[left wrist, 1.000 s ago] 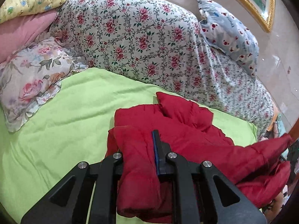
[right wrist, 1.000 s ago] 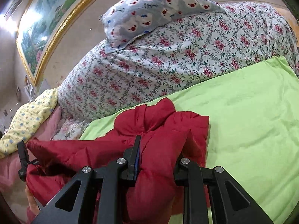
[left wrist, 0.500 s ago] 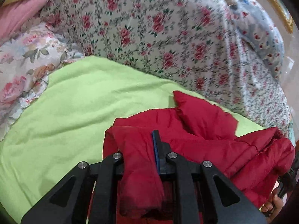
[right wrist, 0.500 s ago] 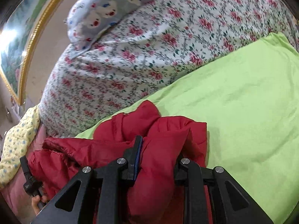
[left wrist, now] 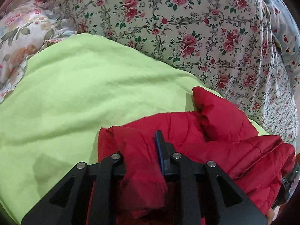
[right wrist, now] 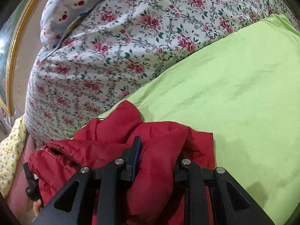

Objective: Fold large clothes
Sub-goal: 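Lift the hem with both tools and fold it toward the collar, then open both tools to release the hem and flatten the folded coat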

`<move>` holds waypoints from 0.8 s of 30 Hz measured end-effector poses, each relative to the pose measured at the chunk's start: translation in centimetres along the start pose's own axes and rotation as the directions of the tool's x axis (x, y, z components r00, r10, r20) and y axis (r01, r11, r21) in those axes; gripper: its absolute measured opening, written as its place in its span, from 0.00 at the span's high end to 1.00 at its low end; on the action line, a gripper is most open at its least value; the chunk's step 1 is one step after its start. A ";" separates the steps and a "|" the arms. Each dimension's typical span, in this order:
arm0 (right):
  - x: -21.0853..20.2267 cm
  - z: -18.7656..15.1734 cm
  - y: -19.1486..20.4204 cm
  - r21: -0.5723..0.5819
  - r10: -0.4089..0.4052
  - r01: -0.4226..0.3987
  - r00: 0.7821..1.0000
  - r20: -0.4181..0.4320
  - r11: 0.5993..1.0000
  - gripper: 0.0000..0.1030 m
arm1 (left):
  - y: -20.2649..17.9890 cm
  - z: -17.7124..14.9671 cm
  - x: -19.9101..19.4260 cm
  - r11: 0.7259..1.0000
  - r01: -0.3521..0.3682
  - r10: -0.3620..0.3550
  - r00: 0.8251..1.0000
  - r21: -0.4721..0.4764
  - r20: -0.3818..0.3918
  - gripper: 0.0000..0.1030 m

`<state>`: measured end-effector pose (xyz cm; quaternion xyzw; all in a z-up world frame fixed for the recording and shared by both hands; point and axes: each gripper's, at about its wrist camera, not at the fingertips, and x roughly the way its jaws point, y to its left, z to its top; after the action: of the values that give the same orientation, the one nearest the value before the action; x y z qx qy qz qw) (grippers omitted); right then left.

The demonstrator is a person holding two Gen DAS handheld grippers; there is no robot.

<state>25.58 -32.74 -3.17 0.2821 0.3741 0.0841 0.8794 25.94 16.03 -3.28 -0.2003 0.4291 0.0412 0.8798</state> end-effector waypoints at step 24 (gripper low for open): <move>2.6 0.3 -0.1 0.001 -0.058 0.058 0.998 -0.011 0.998 0.77 | -8.7 -10.0 -9.3 0.939 0.159 -0.162 0.987 0.304 -0.016 0.42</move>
<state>27.65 -31.99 -4.64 0.2714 0.3867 0.0600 0.8793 14.80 5.15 1.14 -0.0963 0.4084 -0.0963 0.9026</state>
